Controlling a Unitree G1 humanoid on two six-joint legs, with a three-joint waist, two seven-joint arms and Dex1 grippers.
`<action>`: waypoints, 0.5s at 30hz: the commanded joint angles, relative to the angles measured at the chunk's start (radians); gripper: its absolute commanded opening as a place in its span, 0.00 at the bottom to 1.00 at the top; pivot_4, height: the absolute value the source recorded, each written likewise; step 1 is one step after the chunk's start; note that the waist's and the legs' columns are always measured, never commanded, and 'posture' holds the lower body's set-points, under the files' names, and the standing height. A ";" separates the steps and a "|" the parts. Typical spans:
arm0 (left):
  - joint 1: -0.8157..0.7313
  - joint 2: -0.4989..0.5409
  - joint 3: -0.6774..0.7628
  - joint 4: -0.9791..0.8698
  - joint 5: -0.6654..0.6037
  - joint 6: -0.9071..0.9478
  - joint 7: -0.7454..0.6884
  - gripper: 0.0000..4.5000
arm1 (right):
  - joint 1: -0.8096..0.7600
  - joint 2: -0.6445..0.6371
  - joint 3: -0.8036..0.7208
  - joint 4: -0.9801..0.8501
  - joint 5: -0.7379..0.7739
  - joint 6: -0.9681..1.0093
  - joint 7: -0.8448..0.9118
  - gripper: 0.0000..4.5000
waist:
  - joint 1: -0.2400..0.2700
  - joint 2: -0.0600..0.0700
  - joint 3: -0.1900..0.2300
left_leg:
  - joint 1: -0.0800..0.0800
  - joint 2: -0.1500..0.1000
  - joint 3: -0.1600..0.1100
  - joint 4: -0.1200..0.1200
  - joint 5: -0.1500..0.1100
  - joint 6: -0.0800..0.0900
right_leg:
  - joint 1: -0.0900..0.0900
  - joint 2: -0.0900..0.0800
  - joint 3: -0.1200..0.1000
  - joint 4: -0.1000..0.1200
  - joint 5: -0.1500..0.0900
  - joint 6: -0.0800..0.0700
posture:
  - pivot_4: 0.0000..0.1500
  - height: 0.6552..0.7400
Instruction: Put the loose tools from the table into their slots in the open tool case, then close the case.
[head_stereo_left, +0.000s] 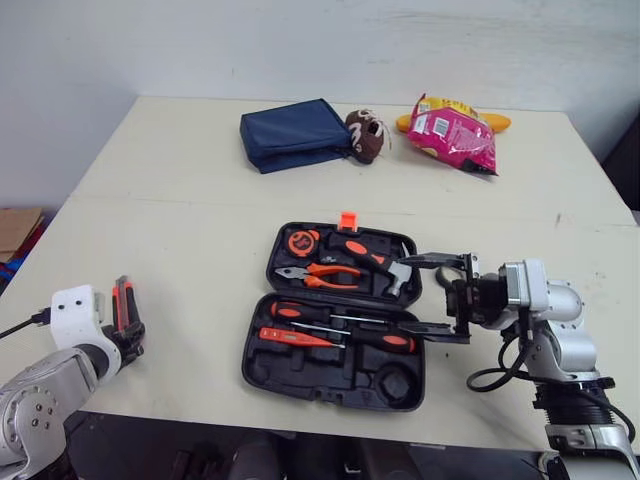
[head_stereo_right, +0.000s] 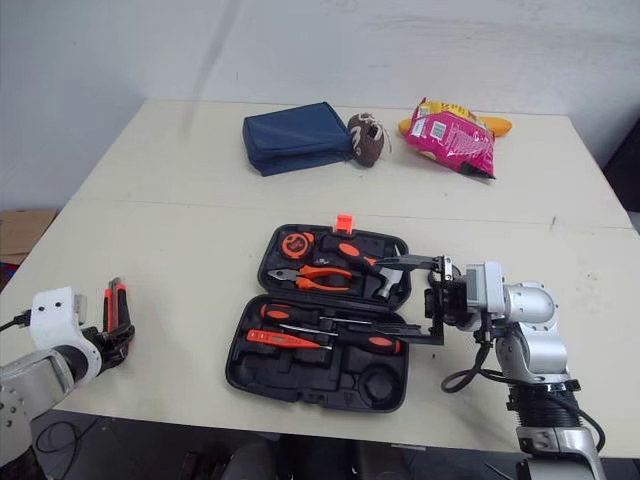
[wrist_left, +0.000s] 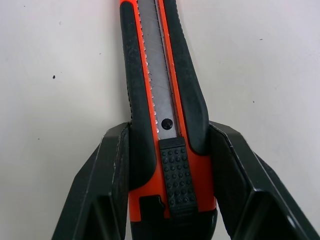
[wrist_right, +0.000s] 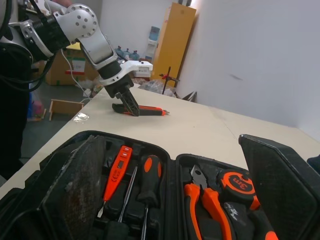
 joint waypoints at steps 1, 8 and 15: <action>0.053 0.044 -0.012 -0.024 0.019 -0.135 -0.116 0.34 | 0.013 -0.017 -0.025 -0.031 0.002 -0.015 -0.003 1.00 | 0.000 0.000 0.000 | 0.000 0.000 0.000 0.000 0.000 0.000 | 0.000 0.000 0.000 0.000 0.000 0.000 | 1.00 1.00; 0.227 0.280 -0.085 -0.147 0.007 -0.650 -0.636 0.34 | 0.071 -0.099 -0.090 0.013 0.019 -0.024 0.058 1.00 | 0.004 -0.008 0.004 | -0.003 0.000 0.000 -0.003 -0.001 -0.001 | -0.002 -0.002 -0.001 -0.005 0.000 -0.001 | 1.00 1.00; 0.153 0.548 -0.343 -0.092 0.055 -1.033 -1.124 0.34 | 0.185 -0.149 -0.121 -0.029 0.041 -0.022 0.075 1.00 | 0.009 -0.006 0.005 | -0.003 -0.001 0.002 -0.006 -0.003 0.000 | -0.002 -0.004 -0.004 -0.009 -0.002 -0.004 | 1.00 1.00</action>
